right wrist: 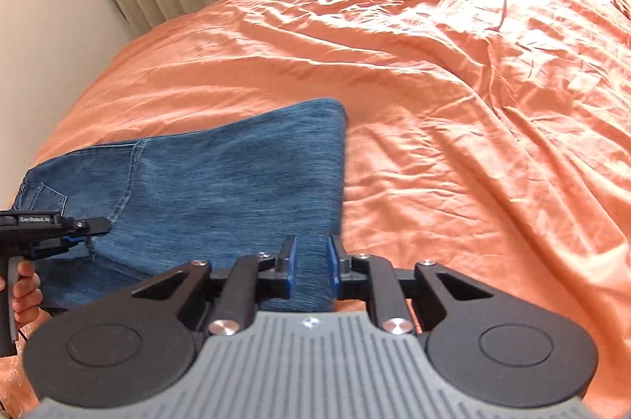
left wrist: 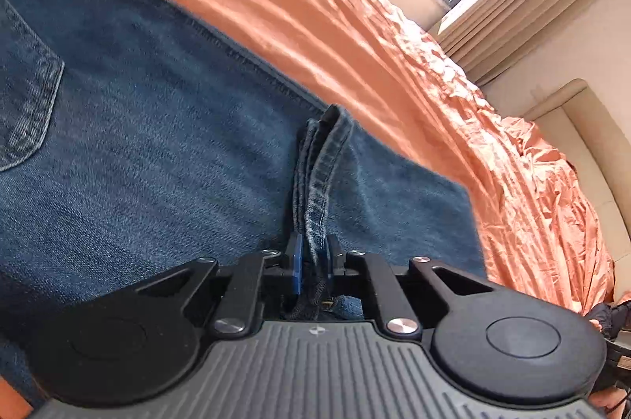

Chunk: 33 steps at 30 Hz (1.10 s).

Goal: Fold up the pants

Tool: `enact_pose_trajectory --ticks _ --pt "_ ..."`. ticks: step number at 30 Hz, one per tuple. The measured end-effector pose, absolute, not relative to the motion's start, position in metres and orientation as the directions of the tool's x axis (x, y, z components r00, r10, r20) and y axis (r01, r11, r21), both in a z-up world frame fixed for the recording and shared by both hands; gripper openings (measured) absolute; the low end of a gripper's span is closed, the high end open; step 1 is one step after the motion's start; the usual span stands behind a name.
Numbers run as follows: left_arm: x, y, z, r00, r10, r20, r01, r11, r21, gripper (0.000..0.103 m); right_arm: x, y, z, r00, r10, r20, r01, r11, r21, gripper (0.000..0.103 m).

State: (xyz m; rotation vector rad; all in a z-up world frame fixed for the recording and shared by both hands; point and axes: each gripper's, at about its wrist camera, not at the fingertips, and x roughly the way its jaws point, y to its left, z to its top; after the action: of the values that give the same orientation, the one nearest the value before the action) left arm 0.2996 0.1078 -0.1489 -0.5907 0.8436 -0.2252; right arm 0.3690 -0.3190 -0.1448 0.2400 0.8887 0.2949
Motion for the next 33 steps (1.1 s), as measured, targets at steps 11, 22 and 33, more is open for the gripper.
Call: enact_pose_trajectory --ticks 11,22,33 --pt "0.291 0.087 -0.149 0.642 -0.271 -0.717 0.023 0.942 -0.336 0.007 0.365 -0.281 -0.186 0.537 0.335 -0.775 -0.243 0.94 0.238 0.003" --pt "0.291 0.094 -0.154 0.596 -0.255 -0.761 -0.012 0.945 -0.327 0.026 0.379 -0.269 -0.197 0.494 0.275 -0.825 -0.229 0.956 0.182 0.0" --pt "0.222 0.191 -0.09 0.715 -0.15 -0.683 -0.147 0.923 -0.356 0.035 0.369 -0.232 -0.136 0.527 0.353 -0.773 -0.329 0.924 0.197 0.008"
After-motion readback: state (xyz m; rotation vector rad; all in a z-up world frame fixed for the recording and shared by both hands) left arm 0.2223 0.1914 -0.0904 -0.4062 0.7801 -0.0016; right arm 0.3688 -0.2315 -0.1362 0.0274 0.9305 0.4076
